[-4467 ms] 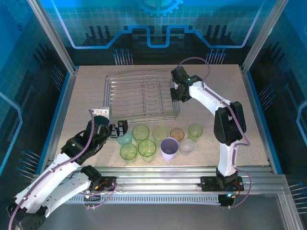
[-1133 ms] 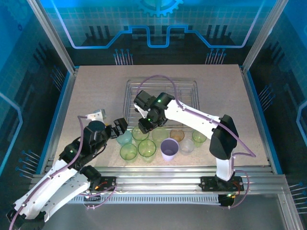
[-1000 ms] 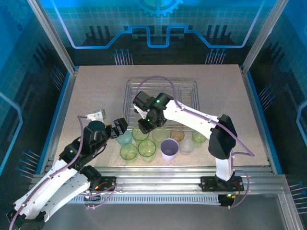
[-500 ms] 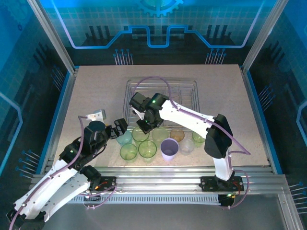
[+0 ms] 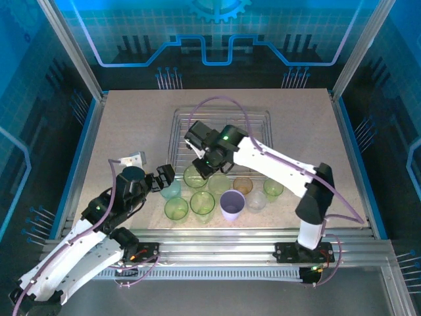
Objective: Load the cups into the dish rack
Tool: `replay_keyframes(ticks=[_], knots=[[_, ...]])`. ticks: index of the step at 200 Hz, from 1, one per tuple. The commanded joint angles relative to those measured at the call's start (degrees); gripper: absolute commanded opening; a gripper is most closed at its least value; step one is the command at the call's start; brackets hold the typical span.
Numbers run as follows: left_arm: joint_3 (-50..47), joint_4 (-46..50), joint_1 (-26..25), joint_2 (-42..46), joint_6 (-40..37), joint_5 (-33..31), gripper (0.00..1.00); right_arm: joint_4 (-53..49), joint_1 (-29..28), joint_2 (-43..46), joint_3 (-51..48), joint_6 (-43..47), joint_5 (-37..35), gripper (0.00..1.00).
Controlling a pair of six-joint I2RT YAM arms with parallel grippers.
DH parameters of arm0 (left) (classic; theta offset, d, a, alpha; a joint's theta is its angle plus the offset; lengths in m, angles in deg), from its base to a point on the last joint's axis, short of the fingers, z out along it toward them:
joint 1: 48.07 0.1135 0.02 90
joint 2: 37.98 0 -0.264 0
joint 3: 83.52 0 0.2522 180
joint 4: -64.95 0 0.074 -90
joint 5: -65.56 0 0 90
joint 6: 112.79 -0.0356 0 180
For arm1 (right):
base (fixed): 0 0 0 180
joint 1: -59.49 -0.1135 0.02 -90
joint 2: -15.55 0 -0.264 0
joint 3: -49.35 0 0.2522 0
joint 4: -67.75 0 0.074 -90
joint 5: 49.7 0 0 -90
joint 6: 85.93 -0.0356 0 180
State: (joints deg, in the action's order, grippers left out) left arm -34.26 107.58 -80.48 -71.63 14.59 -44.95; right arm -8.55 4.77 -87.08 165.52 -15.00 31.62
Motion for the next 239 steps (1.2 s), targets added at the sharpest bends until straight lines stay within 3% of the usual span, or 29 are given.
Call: replay_keyframes(ticks=[1,42,81,97,143,165,180,191,239], knots=[[2.10,-0.18,0.42,0.18,-1.34,0.69,0.99,4.18,0.78,6.63,-2.74,1.44,1.61,0.00],[3.55,-2.80,0.46,0.25,-2.88,1.70,0.99,15.42,5.88,17.80,-13.45,1.78,9.75,0.00],[4.76,-9.08,0.43,-0.01,-5.97,8.07,0.99,25.26,12.02,30.25,-25.25,5.57,14.94,0.00],[4.99,-13.23,0.42,-1.00,-7.86,13.26,0.99,28.45,18.51,34.97,-29.62,2.16,21.88,0.00],[7.44,-26.80,0.32,-9.79,-10.31,36.45,0.99,43.38,43.70,42.42,-41.30,-12.24,51.32,0.00],[9.46,-31.69,0.24,-14.90,-8.96,43.87,0.99,59.47,51.33,42.72,-46.58,-23.74,65.37,0.00],[10.94,-34.21,0.26,-18.32,-7.44,46.80,0.99,72.80,52.86,42.61,-49.90,-32.54,70.98,0.00],[12.50,-35.06,0.30,-20.77,-6.60,48.41,0.99,77.01,52.48,42.14,-50.31,-35.36,73.15,0.00],[15.81,-43.16,0.58,-28.04,-1.72,56.98,1.00,70.91,48.88,42.73,-47.89,-29.51,75.83,0.00]])
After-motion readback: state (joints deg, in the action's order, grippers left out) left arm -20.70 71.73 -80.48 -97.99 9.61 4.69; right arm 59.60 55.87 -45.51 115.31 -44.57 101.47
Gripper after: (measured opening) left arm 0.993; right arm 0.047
